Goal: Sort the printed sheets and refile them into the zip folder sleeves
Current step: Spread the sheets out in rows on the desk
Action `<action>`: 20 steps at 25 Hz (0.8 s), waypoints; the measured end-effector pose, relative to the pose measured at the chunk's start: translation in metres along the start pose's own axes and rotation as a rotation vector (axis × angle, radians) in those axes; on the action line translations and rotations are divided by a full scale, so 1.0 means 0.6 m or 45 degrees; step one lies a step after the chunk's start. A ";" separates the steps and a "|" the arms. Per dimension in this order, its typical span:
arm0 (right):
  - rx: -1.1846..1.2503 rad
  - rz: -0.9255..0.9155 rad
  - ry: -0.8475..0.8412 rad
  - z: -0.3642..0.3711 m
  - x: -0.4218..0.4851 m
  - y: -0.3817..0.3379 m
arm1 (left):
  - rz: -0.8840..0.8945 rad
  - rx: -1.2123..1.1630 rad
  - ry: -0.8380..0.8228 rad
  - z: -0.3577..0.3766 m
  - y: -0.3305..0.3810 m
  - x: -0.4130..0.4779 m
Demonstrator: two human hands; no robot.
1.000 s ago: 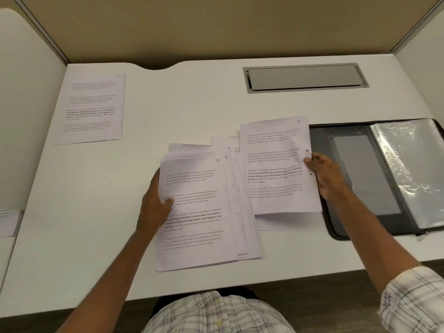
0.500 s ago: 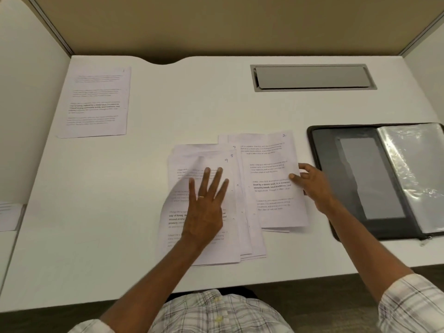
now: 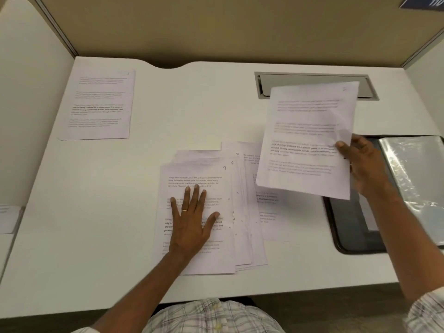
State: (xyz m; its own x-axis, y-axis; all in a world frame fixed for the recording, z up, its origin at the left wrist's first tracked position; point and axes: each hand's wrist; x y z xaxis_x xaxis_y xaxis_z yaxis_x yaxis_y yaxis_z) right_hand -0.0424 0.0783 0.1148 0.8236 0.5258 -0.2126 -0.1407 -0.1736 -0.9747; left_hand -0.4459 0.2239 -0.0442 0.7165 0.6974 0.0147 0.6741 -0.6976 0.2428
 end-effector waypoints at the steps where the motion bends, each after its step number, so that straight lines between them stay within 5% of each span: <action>1: 0.044 -0.019 -0.008 0.005 0.007 -0.020 | -0.031 -0.146 0.035 -0.010 0.007 0.009; 3: 0.112 -0.036 -0.054 0.029 0.016 -0.055 | -0.179 -0.639 0.044 -0.052 0.027 0.048; 6: 0.122 -0.018 -0.147 0.097 0.020 -0.071 | -0.671 -1.639 -0.262 -0.167 0.055 0.162; 8: 0.131 0.013 -0.195 0.152 0.022 -0.060 | -0.801 -1.974 -0.342 -0.233 0.045 0.233; 12: 0.137 0.109 -0.291 0.276 0.034 -0.031 | -0.603 -1.736 -0.125 -0.294 -0.035 0.311; 20: 0.031 0.177 -0.266 0.526 0.144 0.017 | -0.891 -1.374 0.138 -0.246 -0.254 0.408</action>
State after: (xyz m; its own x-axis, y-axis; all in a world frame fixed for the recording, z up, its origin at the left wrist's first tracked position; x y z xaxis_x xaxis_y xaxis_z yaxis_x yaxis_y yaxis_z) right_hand -0.1459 0.3845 0.0649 0.6644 0.6592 -0.3521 -0.2601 -0.2377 -0.9359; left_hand -0.3997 0.5254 0.0658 0.2195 0.9038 -0.3675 0.3765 0.2690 0.8865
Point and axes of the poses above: each hand's wrist, its own x-axis towards the middle knuckle, its own z-axis out of the palm, y = z × x, and after that the axes turned 7 degrees about x, right-handed
